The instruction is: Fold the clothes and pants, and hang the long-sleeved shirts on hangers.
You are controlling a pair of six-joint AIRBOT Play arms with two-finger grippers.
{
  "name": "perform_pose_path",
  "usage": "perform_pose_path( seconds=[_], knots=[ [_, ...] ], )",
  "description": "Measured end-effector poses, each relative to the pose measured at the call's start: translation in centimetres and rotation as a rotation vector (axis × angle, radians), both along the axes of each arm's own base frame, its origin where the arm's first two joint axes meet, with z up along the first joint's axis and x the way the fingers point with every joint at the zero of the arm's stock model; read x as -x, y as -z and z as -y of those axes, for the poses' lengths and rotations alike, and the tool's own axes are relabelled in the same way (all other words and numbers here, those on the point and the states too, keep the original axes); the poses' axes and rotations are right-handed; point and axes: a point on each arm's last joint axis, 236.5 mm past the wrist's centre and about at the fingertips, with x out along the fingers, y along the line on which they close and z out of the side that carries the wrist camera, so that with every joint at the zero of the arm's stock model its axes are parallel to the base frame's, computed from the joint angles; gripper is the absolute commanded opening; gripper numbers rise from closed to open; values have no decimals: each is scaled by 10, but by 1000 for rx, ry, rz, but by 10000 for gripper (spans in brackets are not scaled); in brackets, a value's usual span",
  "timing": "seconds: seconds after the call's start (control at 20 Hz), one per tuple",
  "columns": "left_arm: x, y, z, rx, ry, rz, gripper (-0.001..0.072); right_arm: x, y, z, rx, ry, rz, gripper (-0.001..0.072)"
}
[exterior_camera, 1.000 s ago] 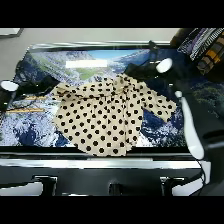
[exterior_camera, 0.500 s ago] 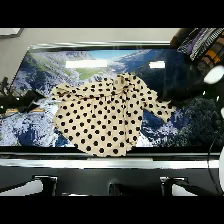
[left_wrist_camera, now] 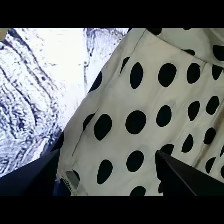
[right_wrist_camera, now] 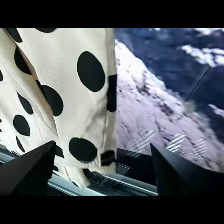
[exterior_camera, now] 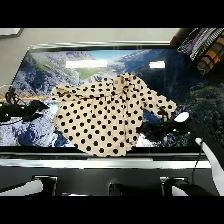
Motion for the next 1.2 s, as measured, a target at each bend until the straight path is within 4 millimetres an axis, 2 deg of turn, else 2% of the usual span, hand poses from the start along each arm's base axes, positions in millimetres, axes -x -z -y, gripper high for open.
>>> perform_pose_path(
  seconds=[0.05,0.1,0.15,0.2,0.35,0.65,0.95,1.0,1.05,1.1,1.2],
  knots=[
    [0,1,0,-2,4,0,684,3,5,-9,-14,5,-12,602],
    [0,1,0,-4,6,1,684,5,9,-18,-26,9,-21,434],
    [0,1,0,-6,7,3,684,8,14,-24,-29,9,-29,147],
    [1,2,-1,-11,10,2,684,10,20,-27,-18,1,-29,35],
    [2,6,-3,-21,15,-8,684,8,18,-32,-10,2,-6,35],
    [6,36,0,-4,35,-79,683,10,-12,-25,38,5,42,36],
    [18,65,28,34,141,-164,673,12,-28,-23,43,5,72,36],
    [21,67,33,39,159,-173,605,12,-28,-23,44,7,73,36],
    [22,68,38,44,176,-180,294,12,-29,-23,41,8,74,36],
    [24,70,41,46,190,-189,34,12,-31,-25,33,13,75,36],
    [27,70,49,57,216,-198,25,8,-36,-29,9,33,80,35]
  ],
)
